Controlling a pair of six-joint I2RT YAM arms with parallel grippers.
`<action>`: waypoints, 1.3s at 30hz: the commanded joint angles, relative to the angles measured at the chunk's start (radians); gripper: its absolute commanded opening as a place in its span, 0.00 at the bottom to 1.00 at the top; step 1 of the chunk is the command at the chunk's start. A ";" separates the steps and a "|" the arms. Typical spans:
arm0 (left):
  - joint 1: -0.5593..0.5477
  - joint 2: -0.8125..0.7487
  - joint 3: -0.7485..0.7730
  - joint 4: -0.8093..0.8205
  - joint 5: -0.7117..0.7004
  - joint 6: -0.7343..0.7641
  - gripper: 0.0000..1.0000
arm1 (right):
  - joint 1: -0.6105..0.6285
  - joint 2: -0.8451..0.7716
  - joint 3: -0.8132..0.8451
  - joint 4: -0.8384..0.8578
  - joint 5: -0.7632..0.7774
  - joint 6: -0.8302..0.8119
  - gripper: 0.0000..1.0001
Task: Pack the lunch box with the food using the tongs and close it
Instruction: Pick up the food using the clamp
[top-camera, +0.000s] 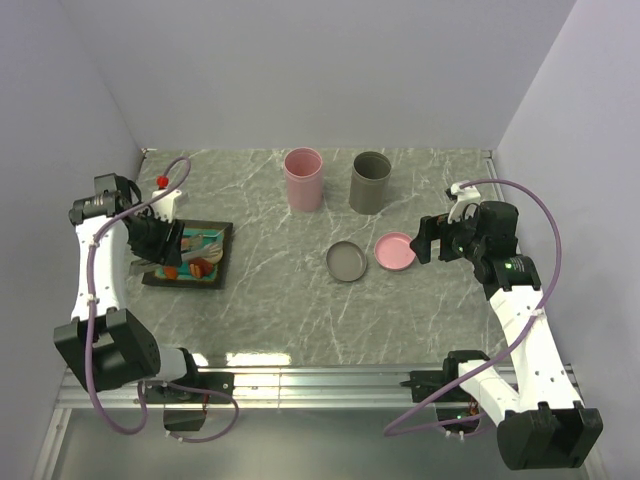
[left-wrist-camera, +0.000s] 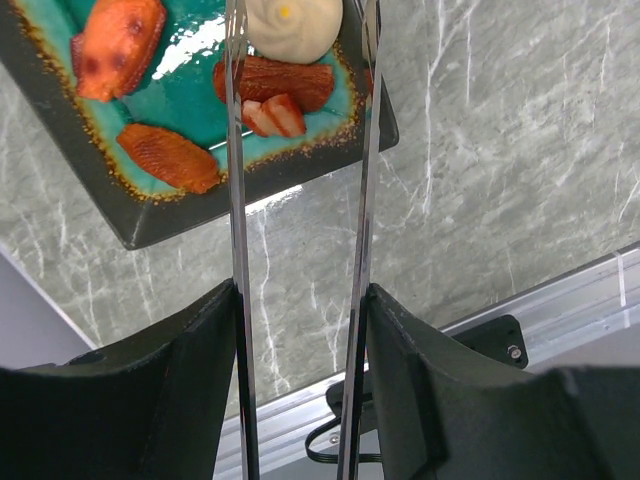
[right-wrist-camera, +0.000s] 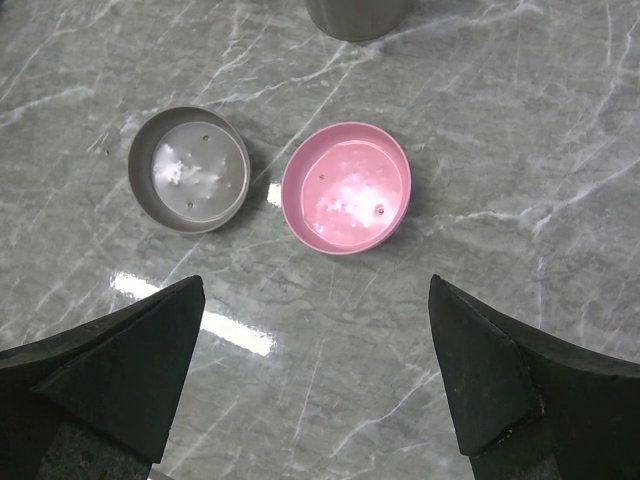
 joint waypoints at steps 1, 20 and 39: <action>0.003 0.018 0.013 0.023 0.006 0.023 0.56 | -0.004 0.002 0.023 0.006 -0.001 -0.001 1.00; 0.000 0.089 -0.055 0.120 -0.031 0.009 0.56 | -0.002 0.001 0.017 0.008 0.003 -0.002 1.00; 0.000 0.103 -0.029 0.062 0.004 -0.008 0.57 | -0.002 -0.007 0.013 0.008 0.005 -0.002 1.00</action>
